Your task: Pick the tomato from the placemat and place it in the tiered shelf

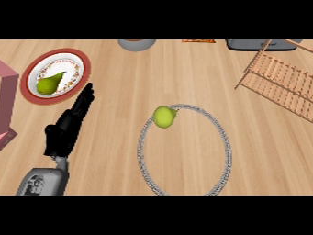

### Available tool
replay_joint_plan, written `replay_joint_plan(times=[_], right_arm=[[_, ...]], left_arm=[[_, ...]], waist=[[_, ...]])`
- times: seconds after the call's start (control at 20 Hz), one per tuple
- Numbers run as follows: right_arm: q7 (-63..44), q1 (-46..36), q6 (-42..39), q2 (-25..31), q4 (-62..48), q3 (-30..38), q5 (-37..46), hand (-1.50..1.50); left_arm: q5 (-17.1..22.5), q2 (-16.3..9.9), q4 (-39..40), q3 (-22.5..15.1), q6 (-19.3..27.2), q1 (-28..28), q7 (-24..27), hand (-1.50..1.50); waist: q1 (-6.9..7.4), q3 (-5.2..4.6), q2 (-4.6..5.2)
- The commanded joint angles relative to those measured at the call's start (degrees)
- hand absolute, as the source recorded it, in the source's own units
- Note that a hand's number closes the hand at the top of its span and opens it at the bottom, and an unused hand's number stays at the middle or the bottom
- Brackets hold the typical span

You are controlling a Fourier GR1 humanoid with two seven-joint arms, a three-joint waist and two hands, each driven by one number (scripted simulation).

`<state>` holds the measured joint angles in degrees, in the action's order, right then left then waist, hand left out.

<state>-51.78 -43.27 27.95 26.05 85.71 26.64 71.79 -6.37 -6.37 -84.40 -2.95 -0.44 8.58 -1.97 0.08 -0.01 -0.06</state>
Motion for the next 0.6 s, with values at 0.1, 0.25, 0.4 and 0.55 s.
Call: replay_joint_plan(times=[0.1,0.25,0.4,0.55], right_arm=[[-4.5,-2.9,2.9,1.5,9.8,4.3,-0.7,-1.5],[-8.8,-1.0,-5.3,3.8,18.2,7.6,1.1,-1.5],[-12.1,0.8,-10.4,4.1,24.6,10.9,-0.7,-1.5],[-15.4,5.2,-20.1,3.2,30.9,16.0,-3.9,-1.5]], left_arm=[[-0.3,0.5,-1.7,-0.2,0.6,0.5,-1.9,0.0],[1.5,-1.7,3.1,3.1,-1.2,-0.6,3.0,0.0],[-3.3,2.7,2.0,-1.6,3.3,-1.2,2.4,0.0],[-1.2,1.8,0.1,-0.1,2.3,-1.8,0.5,0.0]], waist=[[-0.51,0.01,-0.29],[-1.44,-0.07,-0.4],[-1.46,-0.03,-0.44],[-2.51,0.0,-0.91]])
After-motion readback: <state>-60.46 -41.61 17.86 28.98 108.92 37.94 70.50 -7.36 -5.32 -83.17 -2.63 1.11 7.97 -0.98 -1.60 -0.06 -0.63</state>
